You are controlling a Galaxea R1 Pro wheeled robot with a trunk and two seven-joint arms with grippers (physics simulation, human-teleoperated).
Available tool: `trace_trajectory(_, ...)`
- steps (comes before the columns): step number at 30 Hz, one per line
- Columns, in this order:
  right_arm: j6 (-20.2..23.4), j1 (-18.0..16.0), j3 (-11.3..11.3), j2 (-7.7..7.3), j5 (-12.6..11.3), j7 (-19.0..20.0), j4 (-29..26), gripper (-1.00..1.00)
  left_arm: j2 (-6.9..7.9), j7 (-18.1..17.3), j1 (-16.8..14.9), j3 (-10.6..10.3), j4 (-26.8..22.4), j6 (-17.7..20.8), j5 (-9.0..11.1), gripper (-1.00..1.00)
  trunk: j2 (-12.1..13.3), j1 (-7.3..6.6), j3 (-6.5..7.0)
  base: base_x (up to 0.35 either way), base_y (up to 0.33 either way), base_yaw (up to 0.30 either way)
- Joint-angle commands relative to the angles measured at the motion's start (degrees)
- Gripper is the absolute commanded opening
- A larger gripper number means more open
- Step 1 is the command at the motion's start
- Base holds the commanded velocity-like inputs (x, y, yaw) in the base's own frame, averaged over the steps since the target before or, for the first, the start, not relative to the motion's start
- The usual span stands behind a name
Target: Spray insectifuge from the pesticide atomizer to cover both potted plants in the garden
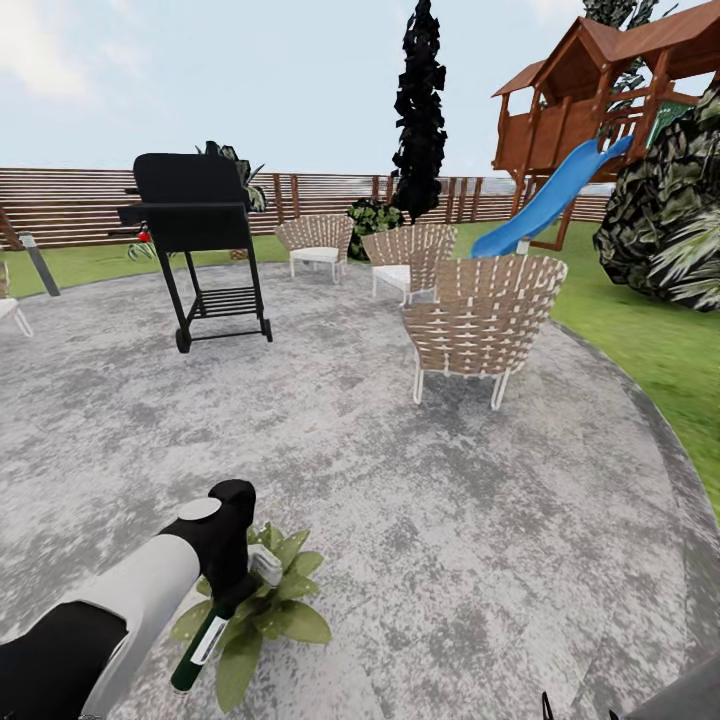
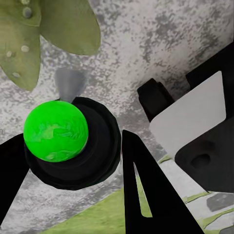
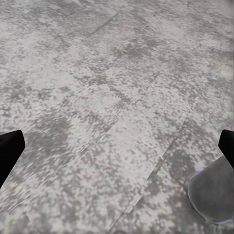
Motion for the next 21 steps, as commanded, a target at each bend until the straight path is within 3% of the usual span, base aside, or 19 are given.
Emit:
trace_trajectory(1,-0.2,0.0,-0.2,-0.01,0.6,-0.4,0.1,1.00,-0.18,-0.6,-0.4,-0.2,-1.3,0.6,-0.4,-1.00,0.0,-0.01,-0.05,-0.002,-0.002,0.000)
trace_trajectory(4,-0.2,0.0,-0.2,-0.01,0.6,-0.4,0.1,1.00,-0.64,-1.0,-1.6,-0.2,-6.0,0.8,-0.4,-1.00,0.0,-0.01,-0.05,0.000,0.000,0.000)
trace_trajectory(9,-0.1,0.0,-0.2,-0.01,0.6,-0.4,0.1,1.00,-0.53,-0.9,-1.4,-0.5,-5.8,0.7,-0.4,-1.00,0.0,-0.01,-0.05,0.000,0.000,0.000)
trace_trajectory(13,-0.2,0.0,-0.2,-0.01,0.6,-0.4,0.1,1.00,0.56,-0.5,-0.2,-0.4,-5.5,0.6,-0.5,-1.00,0.0,-0.01,-0.05,0.000,0.000,0.000)
trace_trajectory(21,-0.2,0.0,-0.2,0.02,0.6,-0.4,0.1,1.00,0.60,-0.4,0.6,-0.1,-5.5,0.6,-0.5,-1.00,0.0,-0.01,-0.05,0.000,0.000,0.003)
